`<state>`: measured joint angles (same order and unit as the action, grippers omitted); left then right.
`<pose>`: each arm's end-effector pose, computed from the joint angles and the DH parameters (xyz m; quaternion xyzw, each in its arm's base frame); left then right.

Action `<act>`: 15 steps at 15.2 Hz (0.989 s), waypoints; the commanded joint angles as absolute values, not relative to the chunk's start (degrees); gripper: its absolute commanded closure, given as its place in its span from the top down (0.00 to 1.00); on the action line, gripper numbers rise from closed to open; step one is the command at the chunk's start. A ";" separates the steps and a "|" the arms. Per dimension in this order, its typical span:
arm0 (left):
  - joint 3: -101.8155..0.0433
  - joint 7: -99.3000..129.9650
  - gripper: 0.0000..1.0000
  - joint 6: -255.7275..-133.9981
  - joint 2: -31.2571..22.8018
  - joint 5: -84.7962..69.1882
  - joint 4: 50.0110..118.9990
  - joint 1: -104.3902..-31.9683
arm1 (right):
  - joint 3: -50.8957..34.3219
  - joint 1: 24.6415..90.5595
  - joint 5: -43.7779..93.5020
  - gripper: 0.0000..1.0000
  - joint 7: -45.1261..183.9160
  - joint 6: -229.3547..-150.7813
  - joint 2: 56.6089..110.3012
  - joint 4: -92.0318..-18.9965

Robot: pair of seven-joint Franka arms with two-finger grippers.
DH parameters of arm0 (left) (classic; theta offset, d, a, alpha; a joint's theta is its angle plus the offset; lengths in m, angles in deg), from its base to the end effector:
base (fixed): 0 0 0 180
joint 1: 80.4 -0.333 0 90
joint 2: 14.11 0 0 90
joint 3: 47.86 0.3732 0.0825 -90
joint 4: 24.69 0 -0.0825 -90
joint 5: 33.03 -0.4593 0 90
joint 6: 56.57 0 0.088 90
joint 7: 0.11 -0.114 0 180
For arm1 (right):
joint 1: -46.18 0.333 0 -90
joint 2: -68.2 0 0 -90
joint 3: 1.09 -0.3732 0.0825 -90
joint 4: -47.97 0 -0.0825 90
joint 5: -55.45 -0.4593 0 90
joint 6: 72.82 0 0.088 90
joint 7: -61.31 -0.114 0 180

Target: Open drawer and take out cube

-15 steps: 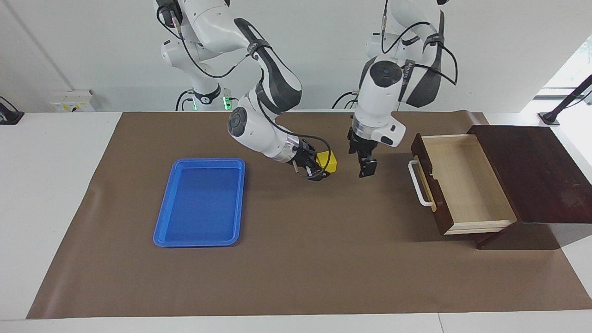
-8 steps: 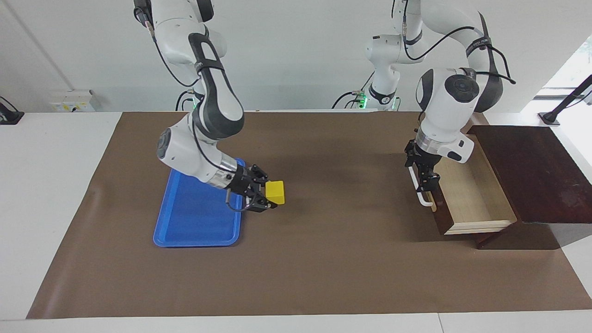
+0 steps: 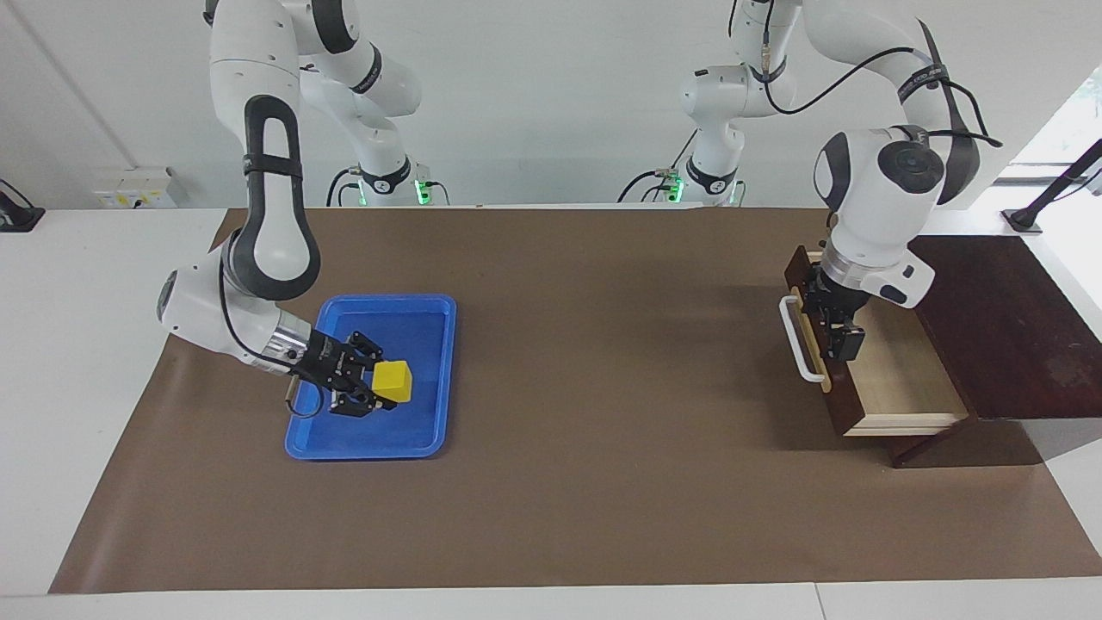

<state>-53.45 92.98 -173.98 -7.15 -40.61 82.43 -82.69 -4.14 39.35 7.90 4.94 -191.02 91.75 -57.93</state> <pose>0.6742 -0.0287 0.4734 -0.7267 -0.6843 -0.0596 0.0138 0.7094 -0.0058 0.3011 -0.6716 0.6494 0.2344 0.2688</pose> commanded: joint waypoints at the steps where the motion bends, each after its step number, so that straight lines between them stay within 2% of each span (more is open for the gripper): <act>1: -52.96 89.28 1.00 -176.19 -7.08 -42.61 83.50 -88.04 | -4.25 38.36 8.78 0.00 6.73 -193.93 88.33 -64.43; 4: -53.04 86.65 1.00 -177.24 -7.08 -42.52 83.76 -90.67 | -4.25 38.35 8.78 0.00 7.60 -195.16 87.89 -66.54; 10: -53.04 84.19 1.00 -177.15 -7.08 -42.61 83.68 -91.12 | -3.81 38.35 8.78 0.00 13.23 -198.24 86.92 -71.29; 15: -53.04 81.89 1.00 -176.72 -7.17 -42.52 83.76 -92.35 | -3.81 38.35 8.78 0.00 13.32 -198.68 86.92 -71.38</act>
<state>-52.71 83.23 -175.98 -6.70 -41.60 82.61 -91.06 -3.41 39.03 7.95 11.98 -197.60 88.51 -69.42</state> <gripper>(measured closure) 0.000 0.445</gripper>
